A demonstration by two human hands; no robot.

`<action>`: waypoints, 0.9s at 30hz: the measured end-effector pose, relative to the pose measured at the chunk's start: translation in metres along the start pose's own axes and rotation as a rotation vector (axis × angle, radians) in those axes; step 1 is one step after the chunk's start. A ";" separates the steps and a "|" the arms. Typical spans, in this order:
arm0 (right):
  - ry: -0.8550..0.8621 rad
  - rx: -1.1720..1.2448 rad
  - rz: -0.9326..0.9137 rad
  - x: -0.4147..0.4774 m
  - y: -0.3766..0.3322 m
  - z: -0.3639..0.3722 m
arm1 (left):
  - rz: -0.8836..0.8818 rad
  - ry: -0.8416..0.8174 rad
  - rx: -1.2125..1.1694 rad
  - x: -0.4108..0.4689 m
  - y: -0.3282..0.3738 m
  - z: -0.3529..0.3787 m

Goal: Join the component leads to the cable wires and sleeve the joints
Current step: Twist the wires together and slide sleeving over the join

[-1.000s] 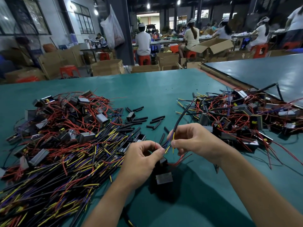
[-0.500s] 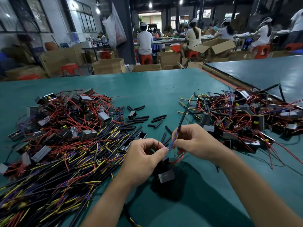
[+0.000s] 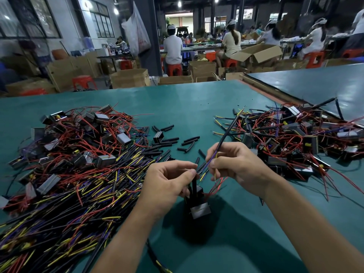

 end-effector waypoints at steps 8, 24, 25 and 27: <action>0.074 -0.031 -0.043 -0.001 -0.002 0.000 | -0.004 -0.009 -0.024 0.000 0.001 0.003; 0.086 -0.131 -0.087 -0.001 -0.005 0.003 | 0.083 0.002 -0.001 -0.002 0.007 0.005; 0.082 -0.121 -0.090 -0.001 -0.006 0.003 | 0.084 0.007 -0.001 -0.002 0.007 0.004; 0.085 -0.111 -0.095 -0.001 -0.006 0.002 | 0.082 0.012 0.002 -0.002 0.007 0.004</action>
Point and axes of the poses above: each hand's wrist, its own x-axis towards the middle knuckle, its own z-axis out of the palm, y = z × x, the point moved 7 cm from there along x, towards the middle knuckle, and after that the axes turned 2 degrees about -x, right-handed, at the moved point
